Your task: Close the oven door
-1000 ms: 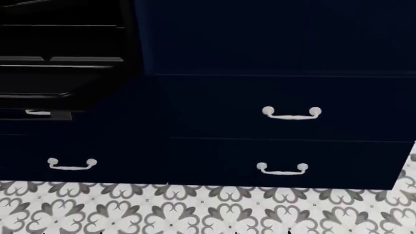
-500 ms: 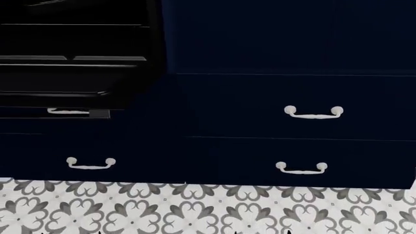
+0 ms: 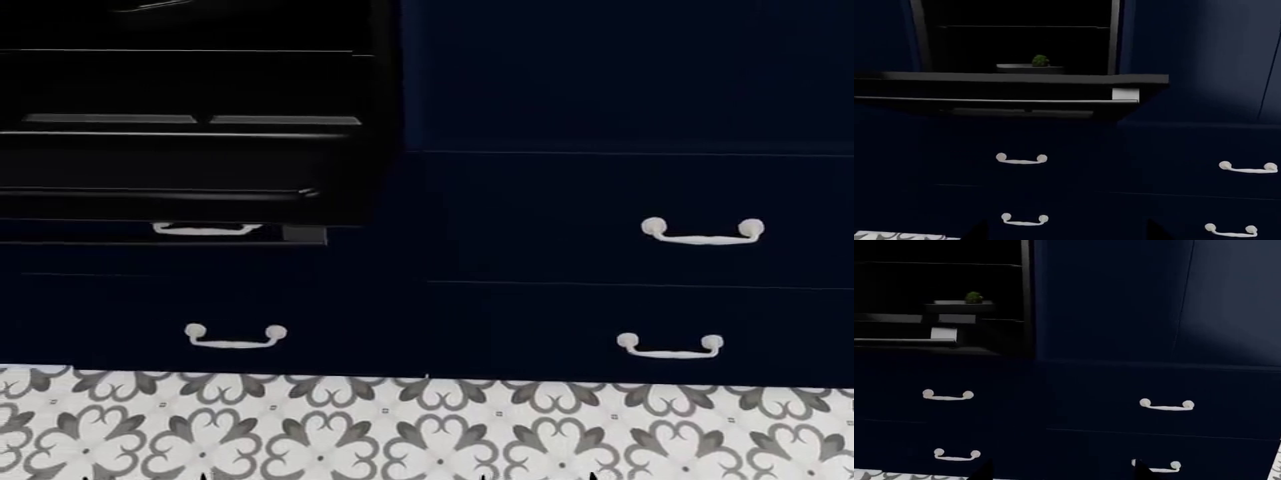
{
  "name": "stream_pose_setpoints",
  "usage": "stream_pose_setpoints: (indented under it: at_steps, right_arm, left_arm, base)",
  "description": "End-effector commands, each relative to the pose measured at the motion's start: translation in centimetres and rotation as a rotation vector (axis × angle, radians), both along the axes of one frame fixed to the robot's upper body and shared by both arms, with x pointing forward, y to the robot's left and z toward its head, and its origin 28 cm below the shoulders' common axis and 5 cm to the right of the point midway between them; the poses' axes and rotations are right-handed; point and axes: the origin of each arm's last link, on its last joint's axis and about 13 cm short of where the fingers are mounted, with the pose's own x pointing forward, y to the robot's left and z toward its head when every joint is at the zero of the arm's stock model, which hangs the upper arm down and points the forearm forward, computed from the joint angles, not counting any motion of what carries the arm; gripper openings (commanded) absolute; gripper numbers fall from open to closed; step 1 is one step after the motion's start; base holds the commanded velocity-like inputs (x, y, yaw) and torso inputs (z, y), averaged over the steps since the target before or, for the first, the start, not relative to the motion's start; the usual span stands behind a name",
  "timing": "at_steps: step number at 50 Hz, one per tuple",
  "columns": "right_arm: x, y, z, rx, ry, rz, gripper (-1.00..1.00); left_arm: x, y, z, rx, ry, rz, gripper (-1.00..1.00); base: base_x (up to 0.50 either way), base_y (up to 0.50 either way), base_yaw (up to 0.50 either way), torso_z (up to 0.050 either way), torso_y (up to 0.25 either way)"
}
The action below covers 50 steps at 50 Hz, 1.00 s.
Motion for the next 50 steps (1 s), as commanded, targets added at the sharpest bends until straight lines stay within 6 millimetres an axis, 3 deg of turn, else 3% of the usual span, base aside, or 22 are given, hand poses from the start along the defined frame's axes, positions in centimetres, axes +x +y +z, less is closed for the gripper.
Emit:
stream_pose_setpoints:
  at_steps: [1,50]
  right_arm:
    - [0.02,-0.06,-0.05,0.003,-0.001,0.000,1.00]
    - [-0.03,0.01,-0.02,0.003,0.000,0.004,1.00]
  left_arm:
    - [-0.02,-0.03,-0.28,-0.002,0.001,0.001,1.00]
    - [0.03,0.01,-0.34,0.003,0.009,0.000,1.00]
  base:
    - [0.00,0.31,0.00,0.000,0.000]
    - [0.00,0.30,0.00,0.000,0.000]
